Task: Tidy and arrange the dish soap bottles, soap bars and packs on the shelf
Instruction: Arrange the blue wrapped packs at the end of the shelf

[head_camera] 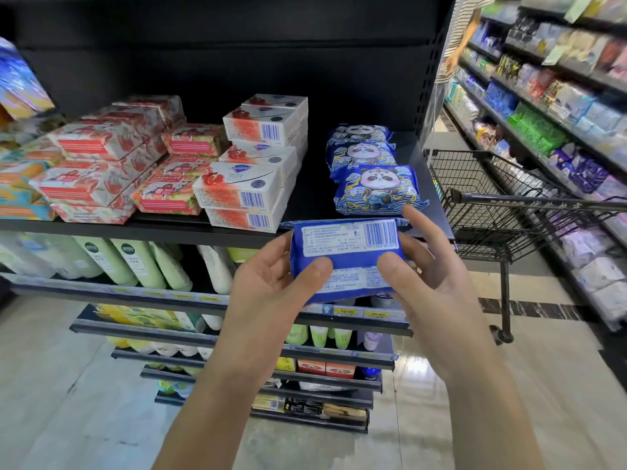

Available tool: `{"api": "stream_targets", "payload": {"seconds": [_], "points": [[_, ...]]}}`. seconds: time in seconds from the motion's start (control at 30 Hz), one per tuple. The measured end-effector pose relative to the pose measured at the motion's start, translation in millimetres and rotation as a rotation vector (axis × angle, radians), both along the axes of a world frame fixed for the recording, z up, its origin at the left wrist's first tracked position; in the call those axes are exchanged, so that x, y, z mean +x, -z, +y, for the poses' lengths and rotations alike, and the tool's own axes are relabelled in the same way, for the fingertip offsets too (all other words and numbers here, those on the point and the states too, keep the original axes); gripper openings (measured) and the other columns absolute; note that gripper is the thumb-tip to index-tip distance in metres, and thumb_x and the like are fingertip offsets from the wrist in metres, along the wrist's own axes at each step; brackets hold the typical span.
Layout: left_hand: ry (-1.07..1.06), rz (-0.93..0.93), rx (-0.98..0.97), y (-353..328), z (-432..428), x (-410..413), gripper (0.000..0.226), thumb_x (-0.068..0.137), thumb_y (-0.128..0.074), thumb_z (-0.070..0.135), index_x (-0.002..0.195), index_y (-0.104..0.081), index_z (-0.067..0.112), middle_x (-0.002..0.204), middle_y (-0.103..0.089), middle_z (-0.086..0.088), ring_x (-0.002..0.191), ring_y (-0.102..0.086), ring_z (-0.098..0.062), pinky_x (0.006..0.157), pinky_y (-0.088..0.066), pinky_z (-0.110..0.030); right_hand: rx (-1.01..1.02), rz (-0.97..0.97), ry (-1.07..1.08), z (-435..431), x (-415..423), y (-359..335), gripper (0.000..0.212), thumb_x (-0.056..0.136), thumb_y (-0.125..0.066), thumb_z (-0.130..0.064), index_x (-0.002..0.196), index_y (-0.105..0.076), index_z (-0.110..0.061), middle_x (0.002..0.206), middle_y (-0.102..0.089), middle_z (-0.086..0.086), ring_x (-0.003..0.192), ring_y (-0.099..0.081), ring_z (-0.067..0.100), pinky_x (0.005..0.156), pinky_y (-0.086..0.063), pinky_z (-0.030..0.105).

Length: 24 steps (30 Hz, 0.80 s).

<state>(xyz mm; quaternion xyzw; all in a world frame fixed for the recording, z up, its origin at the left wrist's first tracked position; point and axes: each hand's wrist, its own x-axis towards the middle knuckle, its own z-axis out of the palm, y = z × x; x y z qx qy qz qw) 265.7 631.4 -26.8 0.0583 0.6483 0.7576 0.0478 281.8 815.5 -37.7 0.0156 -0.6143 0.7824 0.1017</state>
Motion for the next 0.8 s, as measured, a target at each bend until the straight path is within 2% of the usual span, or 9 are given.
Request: {"api": "stream_targets", "payload": {"seconds": [0.1,0.17,0.27,0.5,0.63,0.73,0.8], "points": [[0.000,0.031,-0.006,2.8,-0.2,0.1,0.059,0.080,-0.074,0.020,0.137,-0.060,0.015,0.125,-0.073,-0.002,0.120,-0.068,-0.022,0.107,-0.051,-0.043,0.075,-0.042,-0.025,-3.6,1.2,-2.5,0.062,0.082,-0.083,-0.035,0.138,-0.057,-0.027,0.118,-0.076,-0.006,0.108,-0.072,0.014,0.084,-0.057,0.024],[0.002,0.041,-0.003,3.1,-0.5,1.3,0.059,0.081,-0.073,0.017,0.137,-0.059,0.016,0.125,-0.074,-0.001,0.120,-0.068,-0.021,0.106,-0.052,-0.041,0.103,-0.062,-0.063,-5.5,3.2,-5.6,0.051,0.081,-0.076,-0.036,0.129,-0.064,-0.022,0.113,-0.077,-0.006,0.105,-0.074,0.014,0.087,-0.058,0.024],[0.005,0.056,0.002,3.8,0.2,3.6,0.055,0.079,-0.072,0.016,0.133,-0.061,0.020,0.122,-0.075,0.001,0.116,-0.070,-0.017,0.100,-0.055,-0.031,0.105,-0.073,-0.069,-5.8,4.3,-6.1,0.044,0.082,-0.072,-0.031,0.124,-0.068,-0.019,0.111,-0.078,-0.003,0.103,-0.075,0.016,0.090,-0.059,0.028],[0.027,0.065,0.017,2.5,-1.3,6.6,0.058,0.079,-0.073,0.016,0.135,-0.058,0.019,0.124,-0.074,0.001,0.118,-0.068,-0.016,0.101,-0.054,-0.028,0.062,-0.060,-0.049,-4.2,5.6,-4.6,0.044,0.078,-0.075,-0.020,0.121,-0.068,-0.013,0.108,-0.079,0.001,0.100,-0.076,0.019,0.083,-0.061,0.027],[0.063,0.065,-0.001,2.1,-3.3,9.0,0.053,0.086,-0.077,0.014,0.136,-0.058,0.016,0.127,-0.073,0.000,0.121,-0.067,-0.017,0.101,-0.053,-0.027,0.022,-0.028,-0.068,-1.3,6.8,-2.2,0.047,0.075,-0.076,-0.015,0.121,-0.066,-0.011,0.109,-0.079,0.002,0.102,-0.075,0.020,0.083,-0.060,0.028],[0.049,0.046,-0.062,1.0,-4.2,11.7,0.050,0.086,-0.081,0.021,0.132,-0.060,0.018,0.125,-0.073,0.002,0.119,-0.067,-0.017,0.095,-0.055,-0.024,0.039,-0.002,-0.066,3.2,7.8,-1.2,0.053,0.071,-0.080,-0.013,0.121,-0.065,-0.011,0.111,-0.078,0.005,0.104,-0.075,0.025,0.090,-0.061,0.040],[0.039,0.017,-0.117,-1.4,-3.6,14.1,0.043,0.086,-0.079,0.042,0.123,-0.066,0.023,0.120,-0.074,0.003,0.117,-0.068,-0.017,0.095,-0.055,-0.027,0.074,0.021,-0.053,5.8,8.1,-0.9,0.056,0.067,-0.083,-0.012,0.120,-0.064,-0.012,0.111,-0.077,0.007,0.103,-0.074,0.029,0.092,-0.058,0.056]]}}
